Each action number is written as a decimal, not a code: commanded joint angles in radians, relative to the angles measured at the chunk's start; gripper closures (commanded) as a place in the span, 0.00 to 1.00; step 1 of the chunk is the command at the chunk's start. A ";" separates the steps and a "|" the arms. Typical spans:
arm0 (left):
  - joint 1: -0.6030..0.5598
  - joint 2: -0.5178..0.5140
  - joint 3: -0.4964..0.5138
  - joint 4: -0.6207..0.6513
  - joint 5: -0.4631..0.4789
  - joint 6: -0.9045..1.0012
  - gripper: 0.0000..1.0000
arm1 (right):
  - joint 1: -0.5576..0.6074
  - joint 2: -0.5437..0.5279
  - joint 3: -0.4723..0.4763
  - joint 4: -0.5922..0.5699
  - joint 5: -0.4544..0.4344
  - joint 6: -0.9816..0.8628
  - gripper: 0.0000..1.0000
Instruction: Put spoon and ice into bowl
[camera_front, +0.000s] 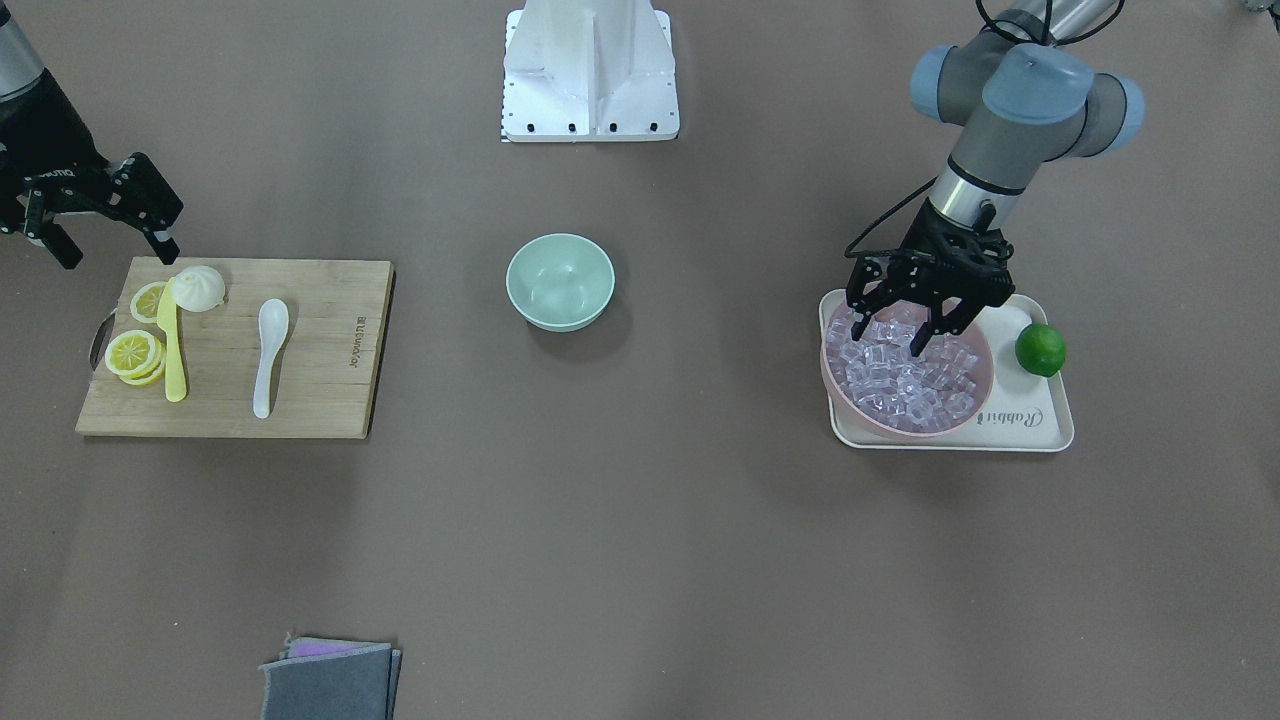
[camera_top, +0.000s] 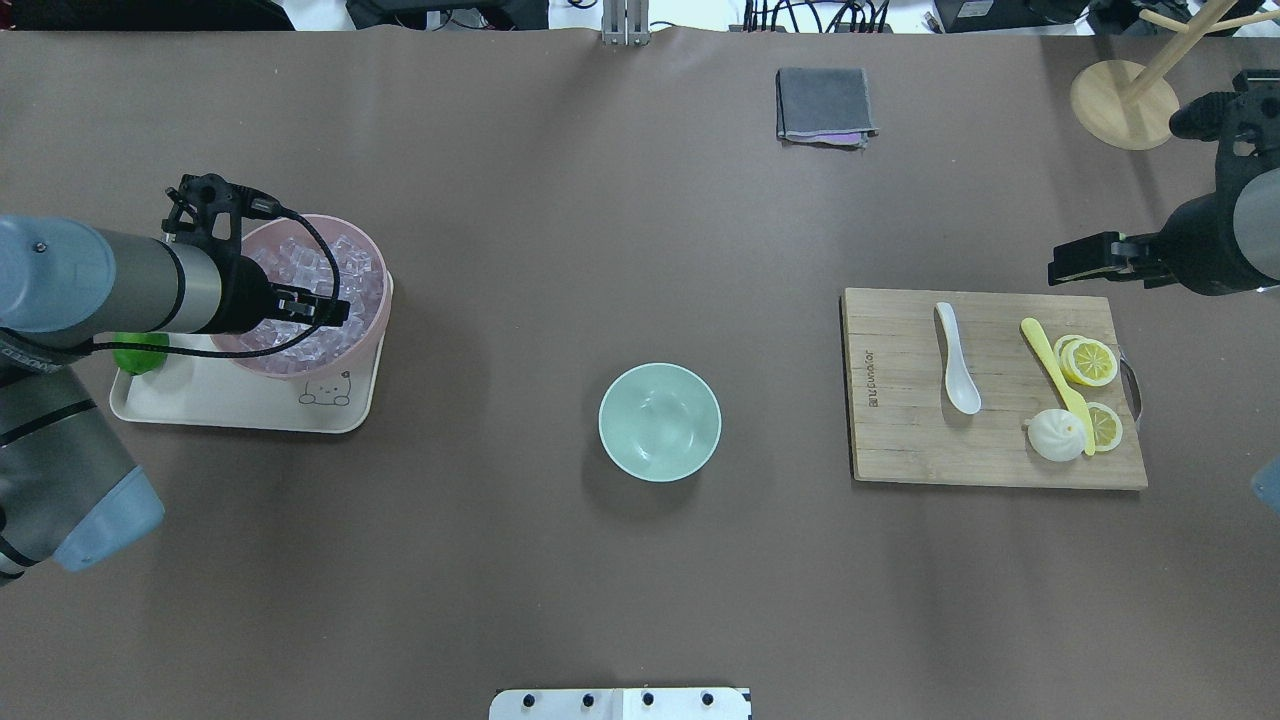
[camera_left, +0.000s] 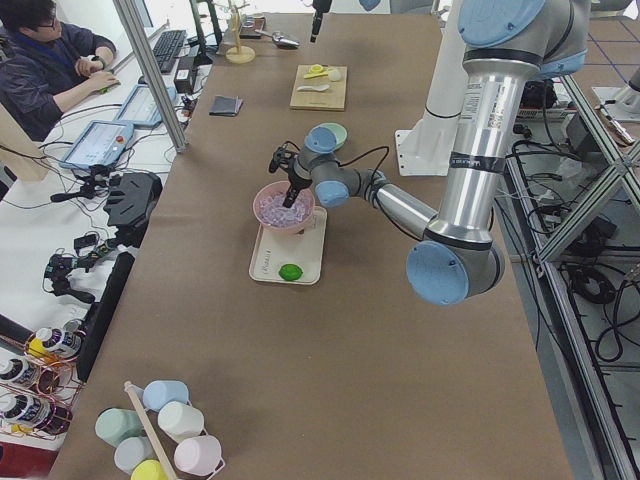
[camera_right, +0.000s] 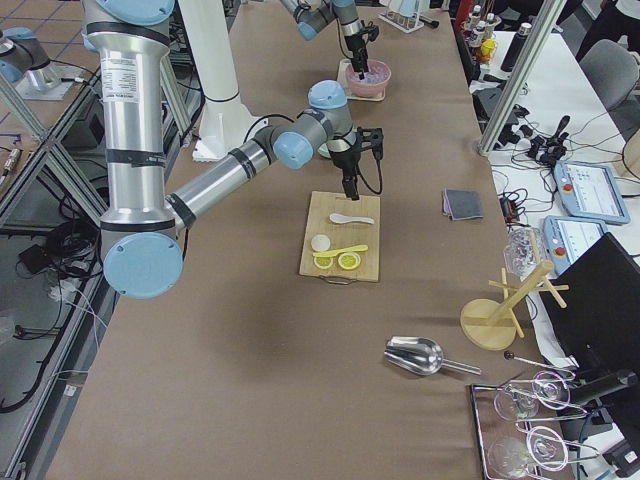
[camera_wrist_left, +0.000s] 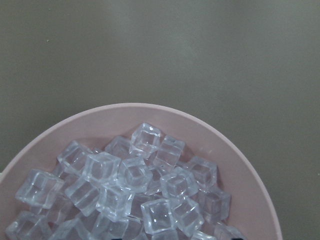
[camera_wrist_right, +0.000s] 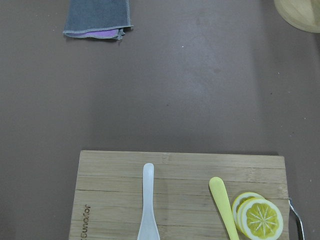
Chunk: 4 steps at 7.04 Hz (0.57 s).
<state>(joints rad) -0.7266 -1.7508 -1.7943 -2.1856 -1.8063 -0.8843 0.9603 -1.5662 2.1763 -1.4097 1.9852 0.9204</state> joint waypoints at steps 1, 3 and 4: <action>0.006 0.002 0.007 0.003 0.009 -0.001 0.42 | 0.000 0.000 0.000 0.000 0.000 0.000 0.00; 0.006 -0.004 0.024 0.003 0.009 -0.001 0.47 | 0.000 0.000 0.000 0.000 0.000 0.000 0.00; 0.006 -0.004 0.024 0.003 0.009 -0.001 0.48 | 0.000 0.000 0.000 0.000 0.000 0.000 0.00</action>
<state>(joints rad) -0.7210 -1.7538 -1.7729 -2.1829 -1.7979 -0.8850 0.9603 -1.5662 2.1767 -1.4097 1.9850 0.9204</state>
